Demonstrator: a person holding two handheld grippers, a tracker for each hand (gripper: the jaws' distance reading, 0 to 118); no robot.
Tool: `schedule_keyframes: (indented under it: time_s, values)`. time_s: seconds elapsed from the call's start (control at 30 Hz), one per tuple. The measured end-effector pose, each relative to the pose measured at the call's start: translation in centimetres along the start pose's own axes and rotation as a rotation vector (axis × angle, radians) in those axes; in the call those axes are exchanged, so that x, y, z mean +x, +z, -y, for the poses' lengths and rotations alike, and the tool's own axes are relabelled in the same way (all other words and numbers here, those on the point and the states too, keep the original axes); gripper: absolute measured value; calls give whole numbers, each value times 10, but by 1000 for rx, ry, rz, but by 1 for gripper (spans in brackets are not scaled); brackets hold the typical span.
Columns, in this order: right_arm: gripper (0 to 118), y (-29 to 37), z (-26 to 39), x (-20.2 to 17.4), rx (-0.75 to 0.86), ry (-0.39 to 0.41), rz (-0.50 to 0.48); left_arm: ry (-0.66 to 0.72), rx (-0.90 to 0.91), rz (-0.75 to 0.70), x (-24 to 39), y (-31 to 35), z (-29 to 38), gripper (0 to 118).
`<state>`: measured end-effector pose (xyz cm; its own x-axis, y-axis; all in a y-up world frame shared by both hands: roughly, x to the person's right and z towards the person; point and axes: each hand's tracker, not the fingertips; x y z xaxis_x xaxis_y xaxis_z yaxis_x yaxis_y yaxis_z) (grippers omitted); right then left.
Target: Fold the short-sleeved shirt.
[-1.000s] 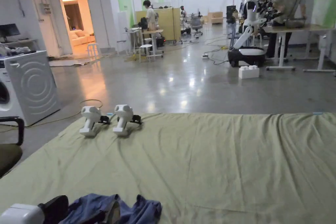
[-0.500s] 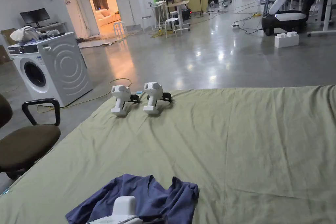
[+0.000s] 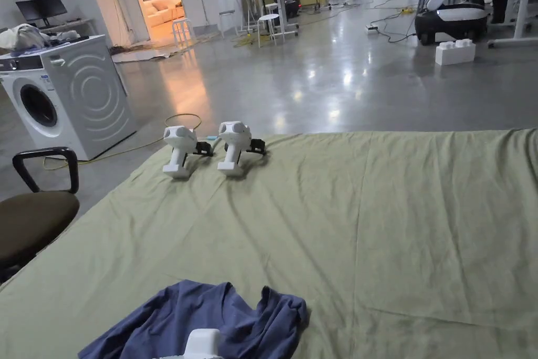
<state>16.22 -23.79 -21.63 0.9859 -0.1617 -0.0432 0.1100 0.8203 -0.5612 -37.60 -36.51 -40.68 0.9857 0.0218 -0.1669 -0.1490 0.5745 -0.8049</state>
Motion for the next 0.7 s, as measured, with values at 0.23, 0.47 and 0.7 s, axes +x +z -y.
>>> schedule_keyframes:
  time_s: [0.23, 0.47, 0.7]
  values:
    - [2, 20, 7, 11, 5, 14, -4, 204, 81, 123, -26, 42, -31, 12]
    - [2, 38, 22, 39, -1, -32, -9, 223, 379, 322, 3, 151, -120, 12]
    - [2, 72, 24, 55, 70, -83, 48, -88, 384, 469, 172, 161, -173, 12]
